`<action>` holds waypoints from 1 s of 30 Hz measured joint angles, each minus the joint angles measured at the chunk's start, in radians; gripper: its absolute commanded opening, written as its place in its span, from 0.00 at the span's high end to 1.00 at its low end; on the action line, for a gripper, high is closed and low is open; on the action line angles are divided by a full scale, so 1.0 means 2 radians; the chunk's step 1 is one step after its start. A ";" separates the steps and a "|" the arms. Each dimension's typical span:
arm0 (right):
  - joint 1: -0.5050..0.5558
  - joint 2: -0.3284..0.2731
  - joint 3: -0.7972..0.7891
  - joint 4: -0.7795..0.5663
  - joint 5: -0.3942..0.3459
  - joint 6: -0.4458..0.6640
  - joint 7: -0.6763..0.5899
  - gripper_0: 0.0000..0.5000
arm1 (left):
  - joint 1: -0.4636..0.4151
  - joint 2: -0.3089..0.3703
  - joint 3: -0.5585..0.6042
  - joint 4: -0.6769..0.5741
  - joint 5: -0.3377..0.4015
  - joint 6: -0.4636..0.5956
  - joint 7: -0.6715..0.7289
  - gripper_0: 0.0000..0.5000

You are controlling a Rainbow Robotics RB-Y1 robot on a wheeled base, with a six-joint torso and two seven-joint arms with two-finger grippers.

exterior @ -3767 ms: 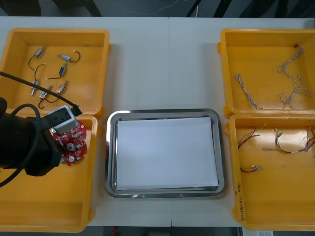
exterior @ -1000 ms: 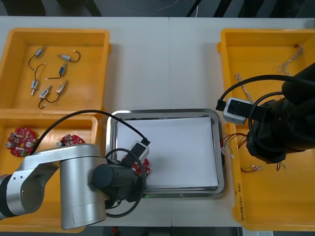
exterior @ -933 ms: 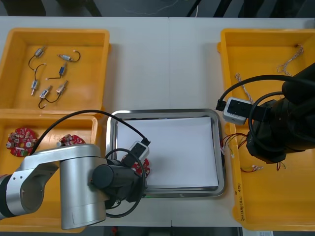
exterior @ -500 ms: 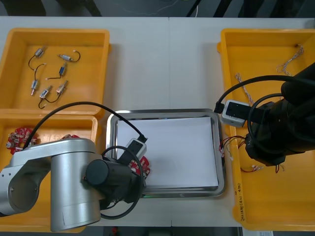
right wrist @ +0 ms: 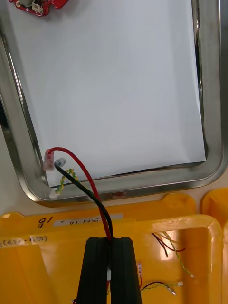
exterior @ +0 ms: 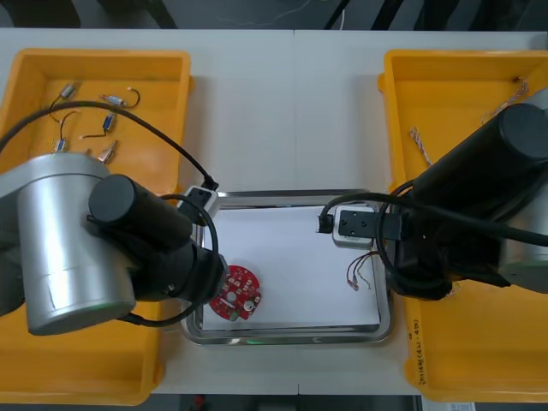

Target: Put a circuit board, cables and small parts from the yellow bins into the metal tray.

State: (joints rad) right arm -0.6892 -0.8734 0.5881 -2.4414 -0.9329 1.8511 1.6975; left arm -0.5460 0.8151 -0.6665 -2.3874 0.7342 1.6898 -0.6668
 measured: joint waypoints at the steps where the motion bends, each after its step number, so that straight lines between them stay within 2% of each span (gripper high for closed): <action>1: -0.003 0.004 0.007 0.002 0.004 0.000 0.000 1.00 | 0.000 0.001 0.014 0.000 0.007 0.007 0.000 0.00; 11: -0.033 0.079 0.055 0.071 0.041 0.000 0.000 1.00 | 0.001 0.002 0.158 0.003 0.076 0.103 0.000 0.00; 17: -0.039 0.121 0.062 0.108 0.064 0.002 0.000 1.00 | 0.004 0.002 0.233 0.035 0.089 0.110 -0.001 0.00; 22: -0.049 0.136 0.097 0.125 0.107 0.005 0.000 1.00 | 0.004 0.002 0.270 0.084 0.091 0.111 -0.014 0.00; 30: -0.051 0.149 0.135 0.165 0.116 0.003 0.000 1.00 | 0.006 0.007 0.327 0.148 0.092 0.111 -0.128 0.00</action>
State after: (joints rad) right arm -0.7907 -0.5746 0.8585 -2.1110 -0.7010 1.8567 1.6975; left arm -0.5338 0.8289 -0.0126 -2.0920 0.9178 1.9115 -0.9233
